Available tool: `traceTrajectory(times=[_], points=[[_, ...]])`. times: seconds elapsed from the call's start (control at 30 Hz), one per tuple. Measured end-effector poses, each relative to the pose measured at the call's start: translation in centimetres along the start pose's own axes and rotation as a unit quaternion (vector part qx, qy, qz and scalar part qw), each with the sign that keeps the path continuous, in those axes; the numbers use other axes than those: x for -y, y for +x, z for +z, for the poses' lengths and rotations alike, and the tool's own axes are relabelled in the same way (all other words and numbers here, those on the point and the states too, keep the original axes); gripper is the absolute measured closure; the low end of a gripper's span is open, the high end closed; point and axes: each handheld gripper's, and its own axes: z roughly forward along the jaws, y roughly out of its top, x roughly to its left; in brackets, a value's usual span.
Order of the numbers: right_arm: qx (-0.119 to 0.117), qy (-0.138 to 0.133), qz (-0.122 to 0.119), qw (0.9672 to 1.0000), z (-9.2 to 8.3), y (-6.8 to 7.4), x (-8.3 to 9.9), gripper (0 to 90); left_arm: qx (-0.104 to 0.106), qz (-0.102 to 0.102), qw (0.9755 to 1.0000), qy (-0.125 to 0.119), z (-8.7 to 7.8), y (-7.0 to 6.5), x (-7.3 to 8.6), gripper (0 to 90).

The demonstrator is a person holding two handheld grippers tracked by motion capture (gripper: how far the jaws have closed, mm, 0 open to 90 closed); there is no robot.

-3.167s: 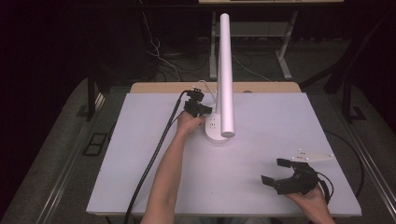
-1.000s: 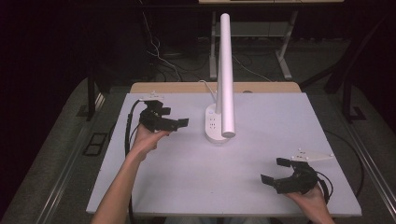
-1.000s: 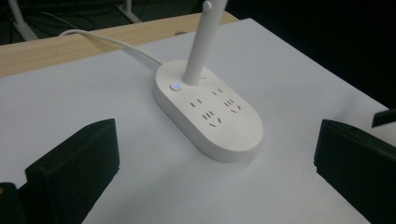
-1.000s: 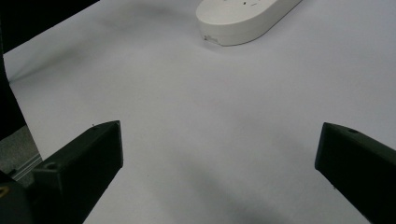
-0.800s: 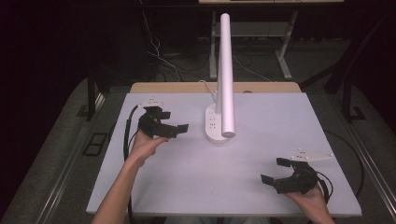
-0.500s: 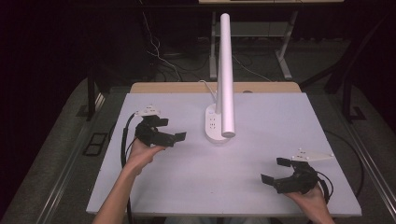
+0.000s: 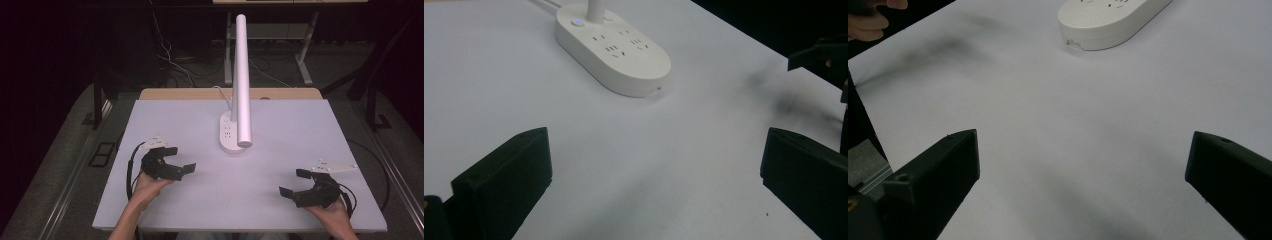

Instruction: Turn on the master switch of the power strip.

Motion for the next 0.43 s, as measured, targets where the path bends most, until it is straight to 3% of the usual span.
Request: traceTrajectory(times=[0.43], points=[[0.001, 0.0, 0.0, 1.0, 0.0, 0.0, 0.0, 0.5, 0.018, 0.0, 0.9996, 0.02, 0.3, -1.6, 3.1, 0.0]])
